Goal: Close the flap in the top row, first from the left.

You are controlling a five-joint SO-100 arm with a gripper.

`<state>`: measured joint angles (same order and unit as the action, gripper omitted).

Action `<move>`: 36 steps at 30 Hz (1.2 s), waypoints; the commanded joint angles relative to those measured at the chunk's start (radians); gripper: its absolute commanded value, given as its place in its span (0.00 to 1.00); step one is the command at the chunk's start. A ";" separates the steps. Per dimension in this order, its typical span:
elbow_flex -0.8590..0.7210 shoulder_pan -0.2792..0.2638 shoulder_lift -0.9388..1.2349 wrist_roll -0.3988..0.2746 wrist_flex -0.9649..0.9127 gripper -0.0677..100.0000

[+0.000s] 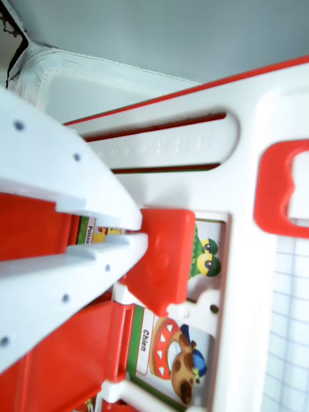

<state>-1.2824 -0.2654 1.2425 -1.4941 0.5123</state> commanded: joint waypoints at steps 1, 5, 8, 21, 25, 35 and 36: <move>0.130 0.011 0.023 -0.021 -0.052 0.00; 0.149 0.015 0.006 -0.032 -0.067 0.00; 0.161 0.017 0.006 -0.037 -0.067 0.00; 0.044 0.012 0.265 -0.003 0.058 0.00; -0.018 0.029 0.402 -0.049 0.091 0.00; -0.186 0.115 0.701 -0.083 0.305 0.00; -0.204 0.124 0.733 -0.080 0.318 0.00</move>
<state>-1.4757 -0.1718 1.7856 -1.5785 0.7869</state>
